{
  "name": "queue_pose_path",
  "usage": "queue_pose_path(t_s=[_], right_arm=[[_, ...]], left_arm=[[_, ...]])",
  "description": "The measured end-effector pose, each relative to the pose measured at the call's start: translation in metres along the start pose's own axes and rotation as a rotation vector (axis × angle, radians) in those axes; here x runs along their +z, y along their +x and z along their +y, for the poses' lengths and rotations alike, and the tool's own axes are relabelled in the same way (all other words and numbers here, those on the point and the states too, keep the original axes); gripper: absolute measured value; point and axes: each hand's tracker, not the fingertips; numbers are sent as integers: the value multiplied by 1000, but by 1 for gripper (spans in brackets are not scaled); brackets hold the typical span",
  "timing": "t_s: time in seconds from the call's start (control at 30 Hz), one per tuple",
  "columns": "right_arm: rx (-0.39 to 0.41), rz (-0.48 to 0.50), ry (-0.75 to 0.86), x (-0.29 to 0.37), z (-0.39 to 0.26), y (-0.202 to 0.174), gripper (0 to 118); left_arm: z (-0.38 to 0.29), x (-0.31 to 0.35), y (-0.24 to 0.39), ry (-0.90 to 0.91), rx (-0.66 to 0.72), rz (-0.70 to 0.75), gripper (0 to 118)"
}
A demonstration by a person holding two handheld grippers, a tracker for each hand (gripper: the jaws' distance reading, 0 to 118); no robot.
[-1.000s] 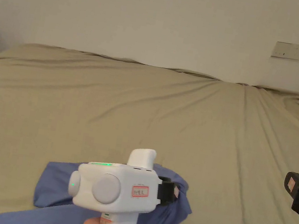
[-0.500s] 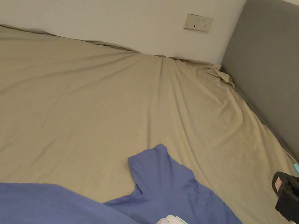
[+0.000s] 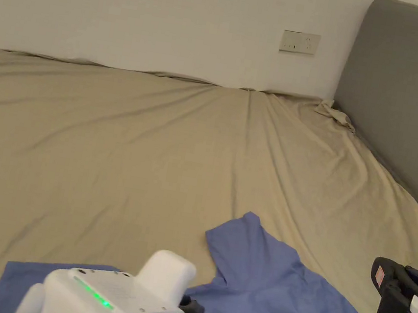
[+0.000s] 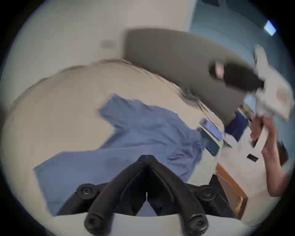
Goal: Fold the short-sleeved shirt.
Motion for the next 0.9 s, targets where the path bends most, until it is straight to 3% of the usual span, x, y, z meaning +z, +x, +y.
queue_pose_path(t_s=[0.13, 0.17, 0.2, 0.23, 0.27, 0.37, 0.4, 0.5, 0.6, 0.67, 0.7, 0.73, 0.77, 0.8, 0.9], right_arm=[[12, 42, -25, -1, -13, -23, 3], [4, 59, -32, -3, -16, -28, 3], [-3, 75, -40, -3, -18, -34, 3], [-4, 80, -47, -5, -20, -39, 3], [-1, 87, -53, -8, -21, -44, 3], [15, 109, -74, -13, -23, -56, 3], [21, 113, -82, -15, -23, -59, 3], [42, 119, -106, -25, -24, -64, 3], [67, 112, -141, -38, -25, -68, 3], [76, 109, -158, -47, -26, -69, 3], [78, 109, -166, -52, -27, -69, 3], [81, 108, -175, -56, -27, -70, 3], [84, 107, -182, -60, -28, -70, 3], [86, 107, -189, -63, -30, -71, 3], [84, 108, -206, -72, -35, -71, 3]], left_arm=[[-27, 79, -35, 35, 27, 240, 0], [-31, 88, -46, 33, 48, 305, 11], [-35, 91, -57, 47, 64, 355, 47], [-37, 90, -68, 59, 106, 390, 107], [-38, 84, -84, 54, 183, 397, 118], [-41, 41, -134, 8, 371, 400, 118], [-34, 32, -194, -62, 447, 377, 118], [-49, -26, -243, -155, 524, 393, 116], [-57, -72, -272, -241, 540, 446, 105], [-64, -94, -281, -282, 478, 472, 71], [-68, -102, -282, -295, 427, 472, 71], [-71, -108, -281, -321, 376, 493, 61], [-74, -106, -276, -297, 313, 518, 35], [-72, -100, -254, -231, 276, 521, 2], [-72, -88, -246, -211, 223, 511, 2]])
